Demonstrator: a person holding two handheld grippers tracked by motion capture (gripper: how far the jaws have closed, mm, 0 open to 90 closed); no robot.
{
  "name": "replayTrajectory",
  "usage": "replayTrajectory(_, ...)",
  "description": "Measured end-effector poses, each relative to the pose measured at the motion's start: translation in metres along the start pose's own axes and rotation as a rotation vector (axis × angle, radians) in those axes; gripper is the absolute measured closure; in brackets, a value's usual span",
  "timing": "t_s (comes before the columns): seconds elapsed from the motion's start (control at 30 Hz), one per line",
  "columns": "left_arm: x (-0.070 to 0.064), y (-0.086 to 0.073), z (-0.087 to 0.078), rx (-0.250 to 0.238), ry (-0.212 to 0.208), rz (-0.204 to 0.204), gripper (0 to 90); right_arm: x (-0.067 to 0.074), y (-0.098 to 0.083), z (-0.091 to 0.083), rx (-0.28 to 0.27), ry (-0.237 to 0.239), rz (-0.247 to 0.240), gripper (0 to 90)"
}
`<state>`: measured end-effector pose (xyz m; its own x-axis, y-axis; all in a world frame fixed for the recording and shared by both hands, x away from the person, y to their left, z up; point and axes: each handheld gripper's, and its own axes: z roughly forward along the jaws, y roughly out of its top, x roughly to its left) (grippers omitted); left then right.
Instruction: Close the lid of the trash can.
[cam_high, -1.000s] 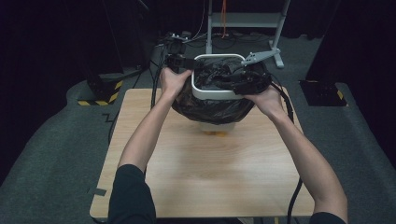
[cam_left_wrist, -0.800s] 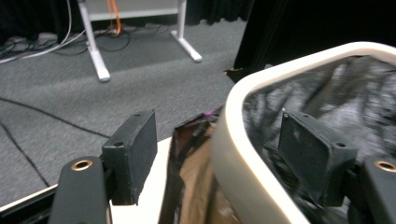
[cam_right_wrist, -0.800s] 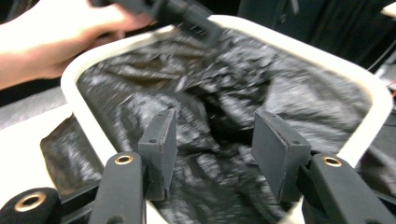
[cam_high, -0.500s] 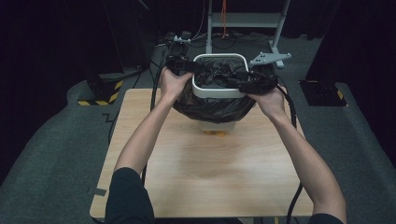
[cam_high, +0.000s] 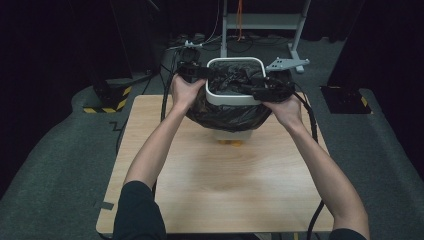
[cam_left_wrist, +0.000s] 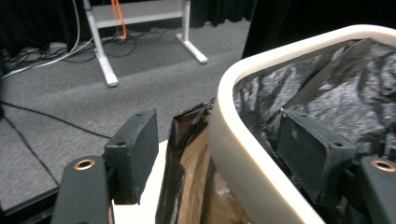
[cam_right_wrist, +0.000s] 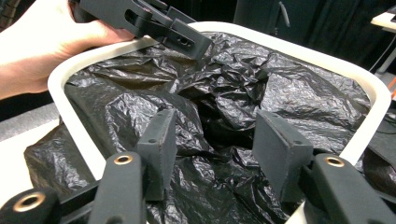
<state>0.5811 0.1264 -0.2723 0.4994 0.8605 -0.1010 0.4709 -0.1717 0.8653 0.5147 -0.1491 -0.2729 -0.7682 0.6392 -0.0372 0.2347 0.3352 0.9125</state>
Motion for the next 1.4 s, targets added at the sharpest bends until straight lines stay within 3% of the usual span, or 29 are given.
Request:
replayTrajectory(0.2,0.001,-0.002,-0.011,-0.039,-0.02,-0.008,29.8,0.0,0.003,-0.007,-0.024,-0.016,0.013,47.8)
replayTrajectory(0.6,0.007,-0.008,-0.049,-0.134,-0.048,-0.003,31.7,-0.01,0.004,-0.033,-0.08,-0.072,0.055,46.8)
replayTrajectory(0.87,0.011,-0.014,-0.07,-0.162,-0.037,0.0,33.0,-0.015,0.003,-0.044,-0.093,-0.101,0.078,47.1)
replayTrajectory(1.4,0.012,-0.021,-0.089,-0.162,-0.045,0.012,34.0,-0.022,0.0,-0.07,-0.119,-0.149,0.102,47.6)
